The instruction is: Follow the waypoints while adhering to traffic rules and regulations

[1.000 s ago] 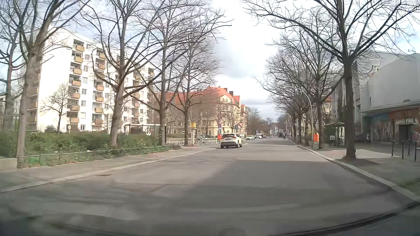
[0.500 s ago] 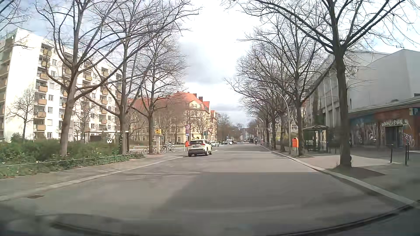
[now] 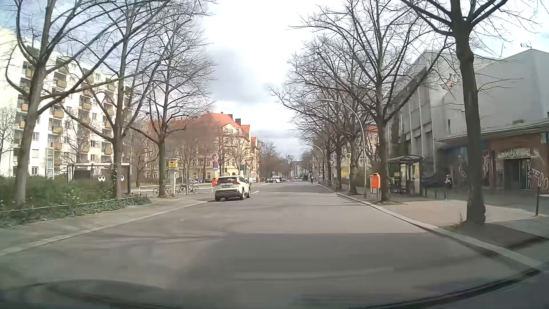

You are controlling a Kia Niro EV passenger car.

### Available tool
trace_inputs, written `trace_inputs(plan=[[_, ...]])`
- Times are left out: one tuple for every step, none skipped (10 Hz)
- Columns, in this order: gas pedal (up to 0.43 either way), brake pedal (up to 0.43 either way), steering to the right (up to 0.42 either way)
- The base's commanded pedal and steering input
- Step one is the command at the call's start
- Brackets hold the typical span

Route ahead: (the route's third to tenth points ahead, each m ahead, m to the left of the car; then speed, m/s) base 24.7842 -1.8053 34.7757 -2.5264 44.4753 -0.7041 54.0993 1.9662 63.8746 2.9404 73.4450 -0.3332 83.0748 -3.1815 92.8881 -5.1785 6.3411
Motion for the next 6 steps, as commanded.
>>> trace_inputs(plan=[[0.197, 0.0, 0.095], [0.189, 0.0, 0.095], [0.177, 0.0, 0.093], [0.177, 0.0, 0.079], [0.177, 0.0, 0.061], [0.169, 0.0, 0.045]])
